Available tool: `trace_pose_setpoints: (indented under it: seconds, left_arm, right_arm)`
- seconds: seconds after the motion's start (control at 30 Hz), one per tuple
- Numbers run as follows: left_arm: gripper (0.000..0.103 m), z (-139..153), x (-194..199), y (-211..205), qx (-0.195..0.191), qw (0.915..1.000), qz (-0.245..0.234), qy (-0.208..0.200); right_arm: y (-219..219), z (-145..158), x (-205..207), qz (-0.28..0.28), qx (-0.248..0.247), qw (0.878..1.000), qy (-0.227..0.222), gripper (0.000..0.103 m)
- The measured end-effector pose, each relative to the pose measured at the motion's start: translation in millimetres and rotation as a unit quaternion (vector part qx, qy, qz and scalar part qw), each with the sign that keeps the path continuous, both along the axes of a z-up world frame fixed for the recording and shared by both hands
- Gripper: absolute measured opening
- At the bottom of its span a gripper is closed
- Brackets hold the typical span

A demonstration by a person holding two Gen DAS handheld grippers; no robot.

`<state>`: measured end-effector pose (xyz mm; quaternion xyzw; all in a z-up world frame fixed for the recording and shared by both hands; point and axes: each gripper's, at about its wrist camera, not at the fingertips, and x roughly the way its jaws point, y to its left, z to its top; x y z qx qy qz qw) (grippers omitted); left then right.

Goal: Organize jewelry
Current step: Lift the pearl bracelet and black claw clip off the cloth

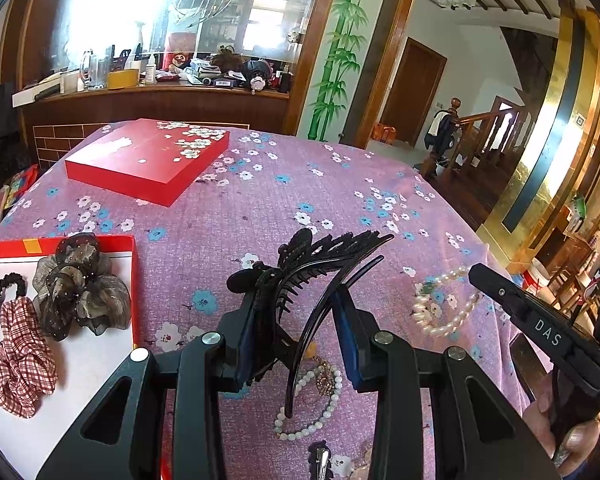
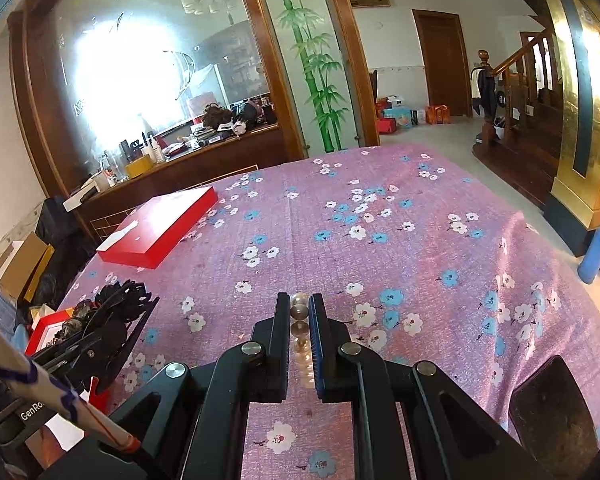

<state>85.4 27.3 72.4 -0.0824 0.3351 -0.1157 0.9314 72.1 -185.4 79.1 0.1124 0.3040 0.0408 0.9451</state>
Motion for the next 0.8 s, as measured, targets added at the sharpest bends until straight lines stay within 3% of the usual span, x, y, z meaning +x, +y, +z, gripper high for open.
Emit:
trace_pose_setpoints:
  seconds: [0.37, 0.63, 0.8]
  left_arm:
    - [0.034, -0.1, -1.7, 3.2, 0.0, 1.0, 0.007, -0.005]
    - [0.034, 15.7, -8.0, 3.9, -0.002, 0.9999, 0.005, -0.016]
    - [0.034, 29.6, -23.6, 23.0, -0.037, 0.9993, 0.006, -0.004]
  right_arm:
    - [8.3, 0.1, -0.9, 0.016, -0.004, 1.0, -0.004, 0.009]
    - [17.8, 8.1, -5.1, 0.047, 0.022, 0.999, -0.012, 0.009]
    - [28.3, 12.6, -12.9, 0.066, 0.044, 0.997, -0.001, 0.009]
